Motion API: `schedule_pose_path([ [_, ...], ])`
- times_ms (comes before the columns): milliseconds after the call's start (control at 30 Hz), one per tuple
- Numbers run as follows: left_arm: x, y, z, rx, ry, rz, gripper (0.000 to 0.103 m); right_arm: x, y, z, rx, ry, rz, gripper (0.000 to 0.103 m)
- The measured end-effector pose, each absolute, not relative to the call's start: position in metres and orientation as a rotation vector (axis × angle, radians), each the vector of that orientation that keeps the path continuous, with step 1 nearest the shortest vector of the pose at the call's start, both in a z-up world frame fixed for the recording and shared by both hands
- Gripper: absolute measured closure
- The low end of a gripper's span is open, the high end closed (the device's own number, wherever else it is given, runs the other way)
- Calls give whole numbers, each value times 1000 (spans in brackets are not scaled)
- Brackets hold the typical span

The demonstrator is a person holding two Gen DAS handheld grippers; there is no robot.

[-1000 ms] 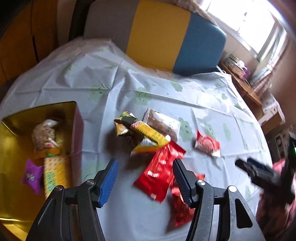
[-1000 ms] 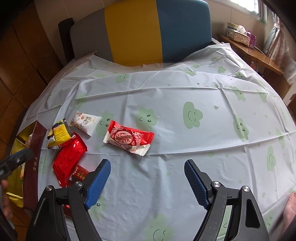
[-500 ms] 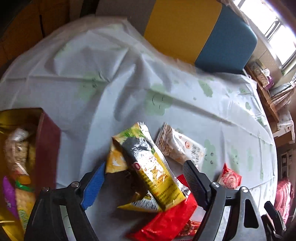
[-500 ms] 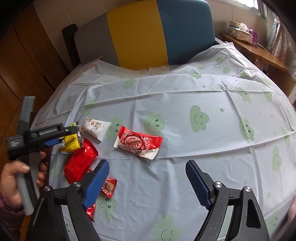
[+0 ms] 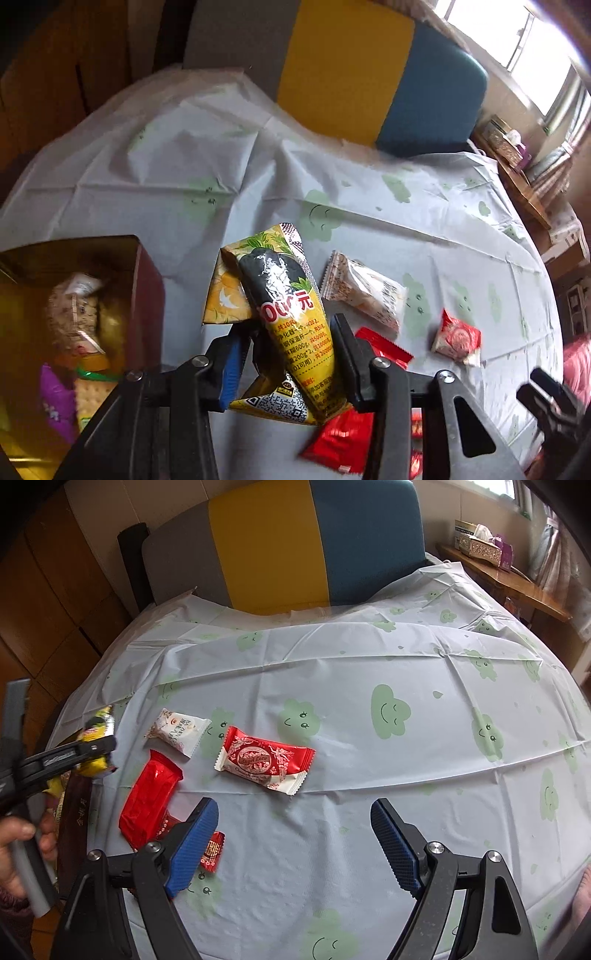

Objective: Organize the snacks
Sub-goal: 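Hold the yellow bag in the left tool while the right tool grasps a red foil packet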

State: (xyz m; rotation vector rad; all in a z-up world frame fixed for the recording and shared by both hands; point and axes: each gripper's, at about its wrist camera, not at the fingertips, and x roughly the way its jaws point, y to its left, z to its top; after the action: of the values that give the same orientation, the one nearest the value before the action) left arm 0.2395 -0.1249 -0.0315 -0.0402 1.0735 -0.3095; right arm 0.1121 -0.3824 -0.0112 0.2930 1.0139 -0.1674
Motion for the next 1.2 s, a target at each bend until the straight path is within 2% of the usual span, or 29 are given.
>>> schedule_pose_path([
  [200, 190, -119, -22, 16, 1031, -384, 59, 113, -381, -18, 283, 1039, -156, 18],
  [267, 175, -121, -22, 32, 1026, -405, 59, 114, -377, -20, 276, 1045, -135, 21],
  [333, 159, -117, -24, 42, 1031, -435, 59, 115, -370, -21, 266, 1053, -89, 36],
  [433, 133, -115, -27, 66, 1032, -471, 59, 117, -356, -27, 291, 1086, 25, 50],
  [700, 80, -104, -34, 162, 1009, -519, 59, 115, -304, -47, 344, 1218, 363, 50],
  [800, 67, -100, -40, 165, 1024, -536, 59, 111, -289, -54, 354, 1260, 440, 38],
  [933, 53, -97, -48, 187, 1023, -542, 59, 110, -278, -62, 386, 1283, 458, 38],
  [1100, 45, -96, -56, 193, 1029, -559, 59, 116, -270, -64, 427, 1279, 401, 44],
  [1200, 44, -97, -62, 187, 1047, -569, 59, 126, -263, -66, 435, 1278, 334, 44],
])
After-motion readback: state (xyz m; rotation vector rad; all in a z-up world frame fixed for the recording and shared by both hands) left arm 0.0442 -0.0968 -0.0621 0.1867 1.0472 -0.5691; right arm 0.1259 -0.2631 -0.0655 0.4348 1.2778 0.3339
